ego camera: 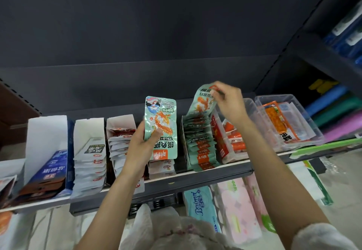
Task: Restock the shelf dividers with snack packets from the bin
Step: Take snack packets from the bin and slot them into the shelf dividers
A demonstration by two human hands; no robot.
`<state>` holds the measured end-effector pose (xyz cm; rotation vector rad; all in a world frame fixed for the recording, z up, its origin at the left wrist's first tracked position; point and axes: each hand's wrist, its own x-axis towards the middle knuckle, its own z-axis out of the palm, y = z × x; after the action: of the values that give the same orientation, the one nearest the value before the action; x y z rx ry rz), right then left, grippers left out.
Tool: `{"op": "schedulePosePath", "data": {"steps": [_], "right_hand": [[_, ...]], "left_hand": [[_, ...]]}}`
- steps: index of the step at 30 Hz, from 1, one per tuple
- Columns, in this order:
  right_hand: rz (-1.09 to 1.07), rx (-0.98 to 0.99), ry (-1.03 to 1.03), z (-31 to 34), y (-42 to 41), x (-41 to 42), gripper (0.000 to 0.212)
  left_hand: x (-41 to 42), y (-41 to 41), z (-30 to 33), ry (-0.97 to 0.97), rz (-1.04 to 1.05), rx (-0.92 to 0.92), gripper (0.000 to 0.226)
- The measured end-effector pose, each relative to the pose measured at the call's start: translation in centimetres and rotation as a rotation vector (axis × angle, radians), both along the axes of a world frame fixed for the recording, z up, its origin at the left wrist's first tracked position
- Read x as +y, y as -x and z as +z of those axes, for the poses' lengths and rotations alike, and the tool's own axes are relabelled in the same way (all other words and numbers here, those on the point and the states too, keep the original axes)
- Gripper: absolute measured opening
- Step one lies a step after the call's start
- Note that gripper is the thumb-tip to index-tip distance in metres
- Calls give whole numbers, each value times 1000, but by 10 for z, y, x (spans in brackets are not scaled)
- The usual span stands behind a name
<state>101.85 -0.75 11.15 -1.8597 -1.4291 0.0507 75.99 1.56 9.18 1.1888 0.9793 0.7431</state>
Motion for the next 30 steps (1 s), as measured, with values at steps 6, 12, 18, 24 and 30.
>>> {"op": "schedulePosePath", "data": {"steps": [6,12,18,24,30], "right_hand": [[171,-273,444,-30,19,-2,23],[78,-394,465,-49,31,-17,41],[32,711,152,-10,87,-59,40],[-177,1650,-290,-14,100,-76,23],[-471,841,-373,1,45,-94,15]], "left_hand": [[2,-5,0,-7,19,12,24],[3,-7,1,-14,50,34,25],[-1,-27,6,107,225,-153,30],[-17,-68,8,-120,-15,-114,23],[22,-74,-15,-863,-429,687,71]]}}
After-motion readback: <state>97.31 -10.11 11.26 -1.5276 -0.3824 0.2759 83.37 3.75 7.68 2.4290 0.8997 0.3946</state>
